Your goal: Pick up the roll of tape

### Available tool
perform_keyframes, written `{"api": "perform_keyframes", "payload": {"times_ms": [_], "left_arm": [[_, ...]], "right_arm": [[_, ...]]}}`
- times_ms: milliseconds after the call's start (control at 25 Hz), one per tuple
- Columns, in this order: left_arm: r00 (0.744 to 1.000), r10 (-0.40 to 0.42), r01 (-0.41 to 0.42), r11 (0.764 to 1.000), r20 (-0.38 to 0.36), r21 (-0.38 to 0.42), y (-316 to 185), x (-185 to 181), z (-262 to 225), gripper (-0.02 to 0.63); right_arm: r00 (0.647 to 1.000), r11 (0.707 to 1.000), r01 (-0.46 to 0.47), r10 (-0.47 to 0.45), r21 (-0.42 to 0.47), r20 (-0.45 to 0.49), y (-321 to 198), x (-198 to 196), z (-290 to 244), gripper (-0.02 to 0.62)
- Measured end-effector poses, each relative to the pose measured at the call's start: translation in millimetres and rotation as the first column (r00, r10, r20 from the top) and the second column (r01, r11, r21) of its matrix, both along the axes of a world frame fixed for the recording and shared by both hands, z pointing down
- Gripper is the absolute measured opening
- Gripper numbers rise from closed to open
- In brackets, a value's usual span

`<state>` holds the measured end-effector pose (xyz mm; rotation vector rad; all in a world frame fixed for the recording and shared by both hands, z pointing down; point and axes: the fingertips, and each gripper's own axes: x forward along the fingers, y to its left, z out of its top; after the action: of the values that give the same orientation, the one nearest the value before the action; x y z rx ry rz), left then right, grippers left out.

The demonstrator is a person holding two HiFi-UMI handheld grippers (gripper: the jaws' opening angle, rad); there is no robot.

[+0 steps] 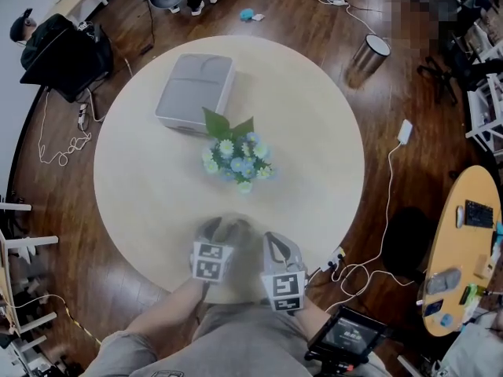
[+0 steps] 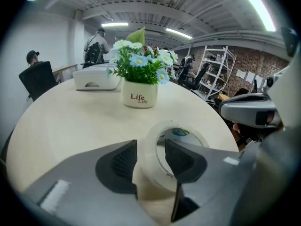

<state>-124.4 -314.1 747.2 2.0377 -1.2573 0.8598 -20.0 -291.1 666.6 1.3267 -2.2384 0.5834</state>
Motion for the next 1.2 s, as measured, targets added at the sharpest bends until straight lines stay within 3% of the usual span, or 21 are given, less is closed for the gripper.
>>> {"api": "perform_keyframes", "payload": {"times_ms": [360,760,1200], "left_arm": [[0.998,0.033,-0.028,0.996,0.05,-0.083,-9.2,6.3,22.4,0.182],[0.993,0.076,-0.067,0.993,0.092,-0.094,-10.6,7.8,25.2,0.128],[0.994,0.06,-0.066,0.996,0.091,0.064,-12.3,7.8,-4.5,0.124]], "right_arm": [[1.0,1.0,-0.012,0.012,-0.011,0.0,-2.8,6.9,4.3,0.014],[1.0,1.0,-0.017,0.017,-0.004,-0.007,-5.5,13.5,2.3,0.014],[1.0,0.999,-0.015,0.015,0.03,-0.019,-0.8,15.7,-9.1,0.014]]}}
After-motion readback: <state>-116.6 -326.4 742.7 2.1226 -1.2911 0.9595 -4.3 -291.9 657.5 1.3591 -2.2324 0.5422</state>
